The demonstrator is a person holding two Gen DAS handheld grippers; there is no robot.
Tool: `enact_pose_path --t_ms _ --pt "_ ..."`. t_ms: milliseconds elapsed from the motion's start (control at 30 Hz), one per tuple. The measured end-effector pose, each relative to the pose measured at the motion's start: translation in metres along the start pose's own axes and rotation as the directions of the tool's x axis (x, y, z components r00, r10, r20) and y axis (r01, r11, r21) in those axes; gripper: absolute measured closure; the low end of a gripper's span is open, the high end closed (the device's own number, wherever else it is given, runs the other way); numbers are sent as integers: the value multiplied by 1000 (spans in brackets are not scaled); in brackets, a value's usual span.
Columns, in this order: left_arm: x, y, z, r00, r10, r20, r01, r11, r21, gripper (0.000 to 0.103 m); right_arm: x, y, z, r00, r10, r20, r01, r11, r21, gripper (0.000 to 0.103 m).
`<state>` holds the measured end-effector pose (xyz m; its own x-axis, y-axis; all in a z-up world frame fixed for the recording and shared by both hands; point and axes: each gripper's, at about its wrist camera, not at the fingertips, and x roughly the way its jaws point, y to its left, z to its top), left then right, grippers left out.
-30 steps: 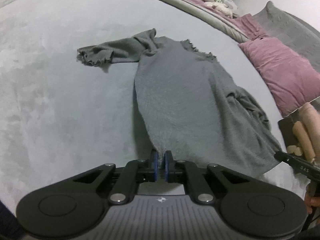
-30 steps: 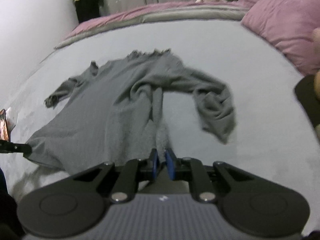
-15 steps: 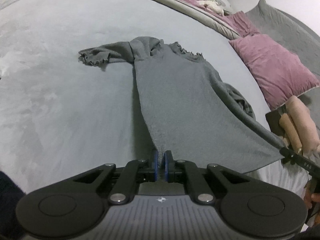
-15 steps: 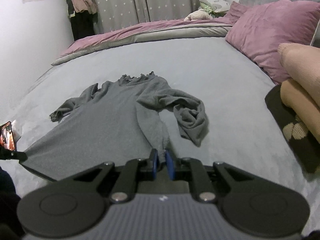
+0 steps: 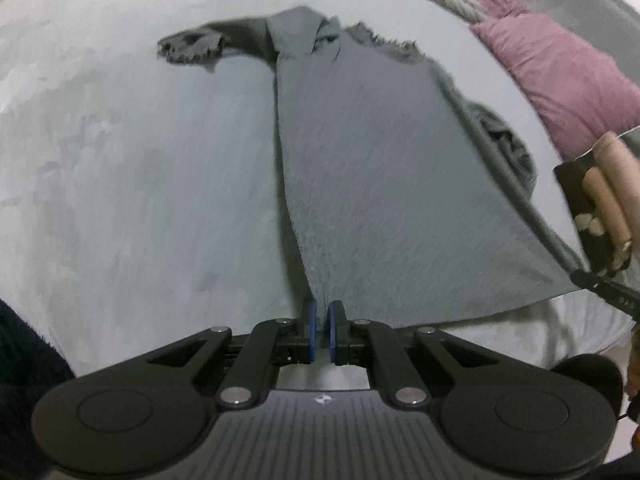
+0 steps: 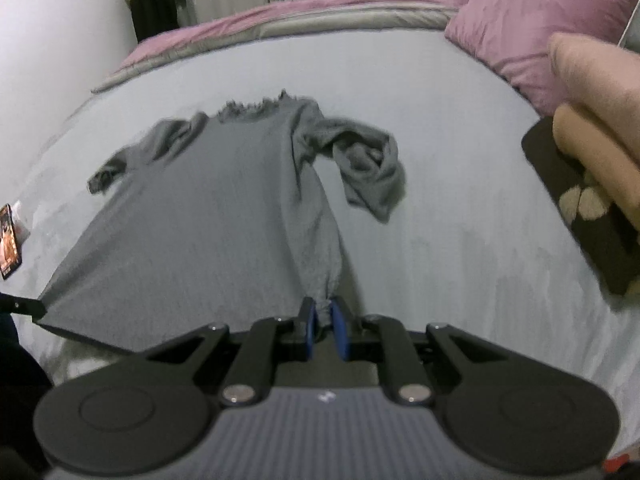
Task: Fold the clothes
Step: 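Grasp the hem with the left gripper while the right gripper grasps the hem, then pull the hem straight and open both grippers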
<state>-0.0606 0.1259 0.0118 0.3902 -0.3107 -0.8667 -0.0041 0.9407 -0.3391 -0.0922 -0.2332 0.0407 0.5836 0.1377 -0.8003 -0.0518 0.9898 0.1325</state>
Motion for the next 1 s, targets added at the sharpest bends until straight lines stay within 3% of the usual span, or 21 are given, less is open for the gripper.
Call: enact_pose_path --t_ms 200,433,533,567,633,833,1000 --pt "18 4 -5 995 87 -52 -86 996 20 100 22 -1 -9 996 -33 -78 33 999 2 92" --pt "16 16 -3 998 42 -38 -44 998 -47 99 37 -3 -9 991 -37 -126 39 999 11 89" --pt "11 16 4 1000 10 -15 -11 998 -61 87 37 -5 -6 992 -35 -125 39 999 27 77" --pt "10 16 7 1000 6 -6 -6 998 -64 85 37 -6 -5 992 -34 -124 38 999 32 66" --pt "8 14 12 1000 8 17 -7 998 -67 78 38 -7 -3 992 -33 -122 39 998 40 60" --pt "10 13 31 999 10 50 -5 996 -86 75 40 2 13 995 -25 -102 27 999 17 58" --pt "18 12 51 995 60 81 -54 995 -78 70 49 12 25 996 -17 -91 16 1000 -2 53"
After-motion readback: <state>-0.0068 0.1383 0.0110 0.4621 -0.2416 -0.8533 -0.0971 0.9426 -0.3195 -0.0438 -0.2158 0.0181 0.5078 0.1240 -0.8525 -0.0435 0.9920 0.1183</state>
